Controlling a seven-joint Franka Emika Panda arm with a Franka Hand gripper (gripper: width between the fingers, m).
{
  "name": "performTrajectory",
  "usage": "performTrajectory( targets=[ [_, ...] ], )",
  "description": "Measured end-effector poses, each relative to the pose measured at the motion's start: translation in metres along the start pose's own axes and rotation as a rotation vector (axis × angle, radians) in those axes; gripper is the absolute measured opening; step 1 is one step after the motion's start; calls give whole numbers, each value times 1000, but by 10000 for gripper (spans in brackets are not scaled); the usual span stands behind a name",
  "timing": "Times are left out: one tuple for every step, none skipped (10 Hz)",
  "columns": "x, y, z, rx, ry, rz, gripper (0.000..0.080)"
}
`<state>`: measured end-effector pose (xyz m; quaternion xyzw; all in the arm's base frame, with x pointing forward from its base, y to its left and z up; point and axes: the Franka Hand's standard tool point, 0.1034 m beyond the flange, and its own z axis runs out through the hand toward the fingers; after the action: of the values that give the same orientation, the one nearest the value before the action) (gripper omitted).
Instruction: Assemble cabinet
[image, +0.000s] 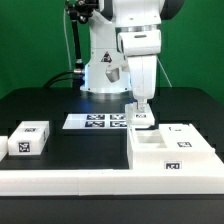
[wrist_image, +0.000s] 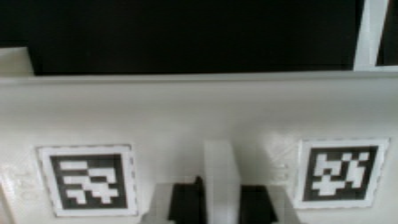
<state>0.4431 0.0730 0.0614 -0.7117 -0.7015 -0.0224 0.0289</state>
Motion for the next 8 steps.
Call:
performTrajectory(
  targets=[
    [0, 0, 0, 0, 0, 1, 62],
    [0, 0, 0, 1, 0, 1, 62],
    [0, 3, -2, -1, -1, -1, 62],
    [1, 5, -2, -4, 0, -2, 62],
    [2, 10, -2, -2, 2, -1, 62],
    [3, 15, -1, 3, 5, 1, 62],
    [3, 16, 1, 4, 9, 3, 62],
    [1, 15, 3, 8, 10, 8, 62]
  ],
)
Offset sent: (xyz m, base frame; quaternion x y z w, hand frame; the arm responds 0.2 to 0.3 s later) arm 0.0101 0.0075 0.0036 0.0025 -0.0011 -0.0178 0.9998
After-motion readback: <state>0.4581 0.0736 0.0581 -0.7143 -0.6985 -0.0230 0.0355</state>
